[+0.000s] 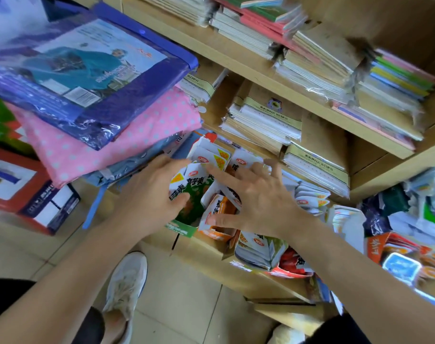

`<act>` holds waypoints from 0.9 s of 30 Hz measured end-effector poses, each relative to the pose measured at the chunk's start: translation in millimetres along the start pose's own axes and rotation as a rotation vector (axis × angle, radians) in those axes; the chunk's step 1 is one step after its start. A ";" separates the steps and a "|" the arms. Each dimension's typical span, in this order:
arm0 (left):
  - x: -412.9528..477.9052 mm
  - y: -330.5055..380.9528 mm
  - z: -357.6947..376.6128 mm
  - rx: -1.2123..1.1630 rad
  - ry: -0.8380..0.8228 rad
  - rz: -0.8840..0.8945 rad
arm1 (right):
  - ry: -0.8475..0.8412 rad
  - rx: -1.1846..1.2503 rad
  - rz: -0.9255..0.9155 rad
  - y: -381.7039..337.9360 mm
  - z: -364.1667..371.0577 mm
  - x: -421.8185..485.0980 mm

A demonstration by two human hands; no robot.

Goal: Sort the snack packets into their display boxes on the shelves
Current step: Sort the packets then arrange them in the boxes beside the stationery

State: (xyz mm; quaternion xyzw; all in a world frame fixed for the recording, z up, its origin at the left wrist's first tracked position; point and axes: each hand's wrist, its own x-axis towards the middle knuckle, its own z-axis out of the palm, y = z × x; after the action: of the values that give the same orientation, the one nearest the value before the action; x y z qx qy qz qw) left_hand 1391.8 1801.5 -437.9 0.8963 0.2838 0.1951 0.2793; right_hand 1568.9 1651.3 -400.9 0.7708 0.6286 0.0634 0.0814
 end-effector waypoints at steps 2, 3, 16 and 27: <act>4.6 -5.8 -1.0 -0.033 0.058 0.037 | -0.002 0.078 -0.012 -2.2 0.5 0.9; 6.0 -7.8 -2.1 -0.038 0.077 0.027 | -0.011 0.154 0.006 -0.9 0.6 1.1; -5.3 -9.4 -19.3 -0.199 -0.231 0.120 | -0.079 0.483 0.152 14.2 -1.4 21.2; 10.1 -6.3 -2.0 -0.014 -0.106 0.294 | -0.194 0.507 0.062 15.4 -1.8 16.4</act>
State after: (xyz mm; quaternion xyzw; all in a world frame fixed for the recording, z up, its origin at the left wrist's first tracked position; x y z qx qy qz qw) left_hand 1396.0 1812.8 -438.2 0.9352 0.1329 0.1885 0.2685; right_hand 1586.5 1664.5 -396.1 0.7879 0.5898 -0.1679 -0.0564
